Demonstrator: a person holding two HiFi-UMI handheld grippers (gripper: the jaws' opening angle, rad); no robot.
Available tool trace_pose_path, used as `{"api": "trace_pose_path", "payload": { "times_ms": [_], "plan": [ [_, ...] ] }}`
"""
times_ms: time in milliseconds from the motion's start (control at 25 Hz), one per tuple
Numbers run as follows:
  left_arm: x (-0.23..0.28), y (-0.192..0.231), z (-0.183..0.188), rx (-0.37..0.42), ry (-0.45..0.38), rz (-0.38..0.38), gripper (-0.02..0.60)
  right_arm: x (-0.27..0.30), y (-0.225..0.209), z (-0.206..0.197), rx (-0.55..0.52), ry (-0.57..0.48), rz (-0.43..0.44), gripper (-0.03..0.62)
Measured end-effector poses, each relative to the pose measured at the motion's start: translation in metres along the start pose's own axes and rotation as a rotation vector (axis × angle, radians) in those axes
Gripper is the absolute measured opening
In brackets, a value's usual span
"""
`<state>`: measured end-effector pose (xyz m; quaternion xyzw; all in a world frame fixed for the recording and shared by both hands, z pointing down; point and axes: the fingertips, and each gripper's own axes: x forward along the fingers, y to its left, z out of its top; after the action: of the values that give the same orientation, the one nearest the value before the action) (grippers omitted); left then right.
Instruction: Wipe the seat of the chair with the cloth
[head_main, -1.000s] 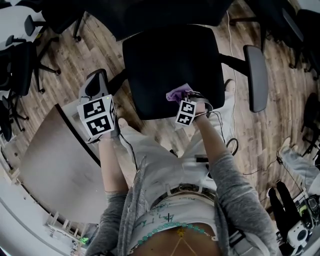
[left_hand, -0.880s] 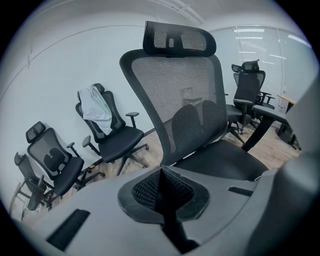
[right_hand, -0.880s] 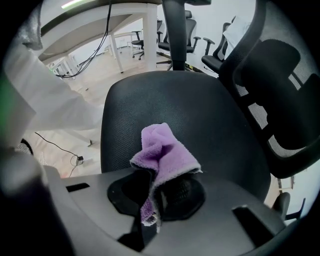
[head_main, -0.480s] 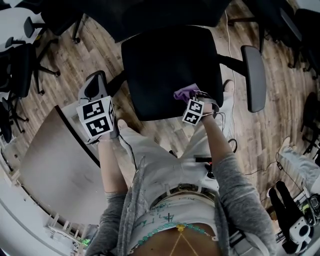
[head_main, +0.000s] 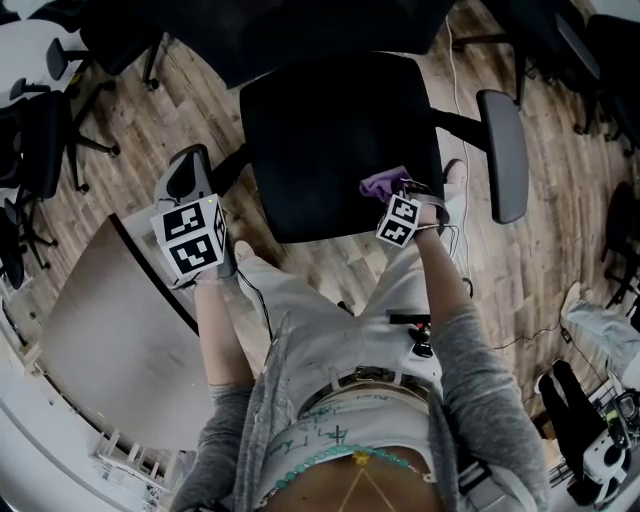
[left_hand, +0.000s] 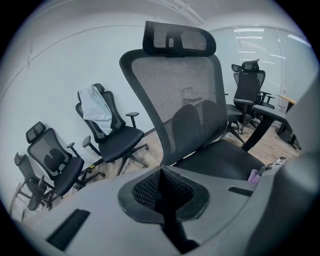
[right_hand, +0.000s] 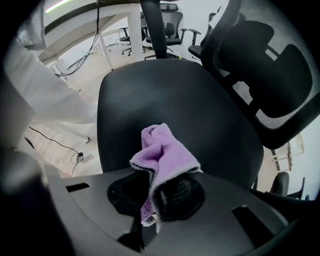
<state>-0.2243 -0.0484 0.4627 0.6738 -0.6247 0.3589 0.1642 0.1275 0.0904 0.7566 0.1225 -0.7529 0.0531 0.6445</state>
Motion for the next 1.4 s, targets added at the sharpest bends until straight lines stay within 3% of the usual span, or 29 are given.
{"api": "trace_pose_path", "payload": {
  "times_ms": [1080, 1400],
  "plan": [
    [0.001, -0.001, 0.000, -0.002, -0.001, -0.002, 0.008, -0.029, -0.036, -0.088, 0.099, 0.033, -0.070, 0.048],
    [0.001, -0.001, 0.000, -0.004, 0.001, 0.001, 0.008, -0.026, -0.040, -0.095, 0.152, 0.051, -0.069, 0.048]
  ]
}}
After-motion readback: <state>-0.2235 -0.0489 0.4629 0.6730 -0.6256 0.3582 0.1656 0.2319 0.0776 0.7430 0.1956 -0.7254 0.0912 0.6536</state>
